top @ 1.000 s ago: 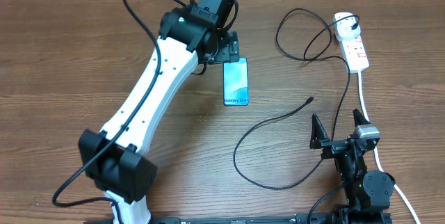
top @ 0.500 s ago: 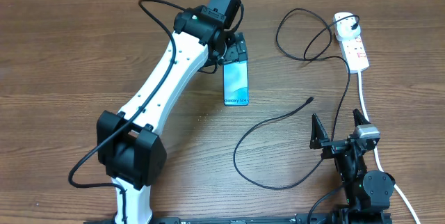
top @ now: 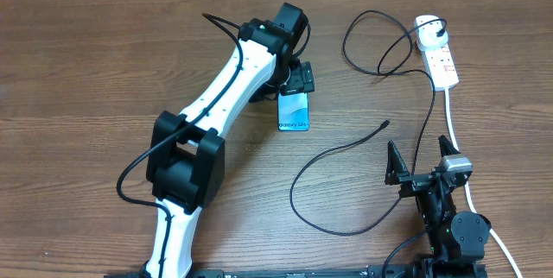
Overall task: Plug charger to phone and switch on socket
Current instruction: 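Move the left gripper forward over the phone and lower onto it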
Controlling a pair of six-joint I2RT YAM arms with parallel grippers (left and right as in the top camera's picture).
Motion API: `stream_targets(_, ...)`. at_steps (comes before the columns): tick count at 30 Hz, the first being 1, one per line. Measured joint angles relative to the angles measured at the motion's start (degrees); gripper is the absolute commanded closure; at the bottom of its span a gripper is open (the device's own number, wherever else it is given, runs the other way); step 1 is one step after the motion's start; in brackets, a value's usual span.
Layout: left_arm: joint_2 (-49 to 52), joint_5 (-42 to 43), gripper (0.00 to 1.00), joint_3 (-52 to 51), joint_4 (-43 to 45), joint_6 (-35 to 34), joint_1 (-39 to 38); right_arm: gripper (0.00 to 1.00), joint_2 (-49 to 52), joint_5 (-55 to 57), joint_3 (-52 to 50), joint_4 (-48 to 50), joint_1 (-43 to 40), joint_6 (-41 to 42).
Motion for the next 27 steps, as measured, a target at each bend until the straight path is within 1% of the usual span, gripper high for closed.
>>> stream_targets(5, 1.16, -0.57, 0.0, 0.0, 1.25, 0.9, -1.44, 0.0, 0.0, 0.02, 0.0, 0.0, 0.0, 0.0)
stream_targets(11, 1.57, -3.96, 0.0, 0.0, 1.79, 0.92, -3.1, 0.0, 0.0, 0.0, 0.0, -0.02, 0.0, 0.02)
stream_targets(27, 2.12, -6.56, 0.0, 0.0, 3.96, 0.96, -3.26, 0.0, 0.0, 0.02, 0.0, 0.0, 0.0, 0.02)
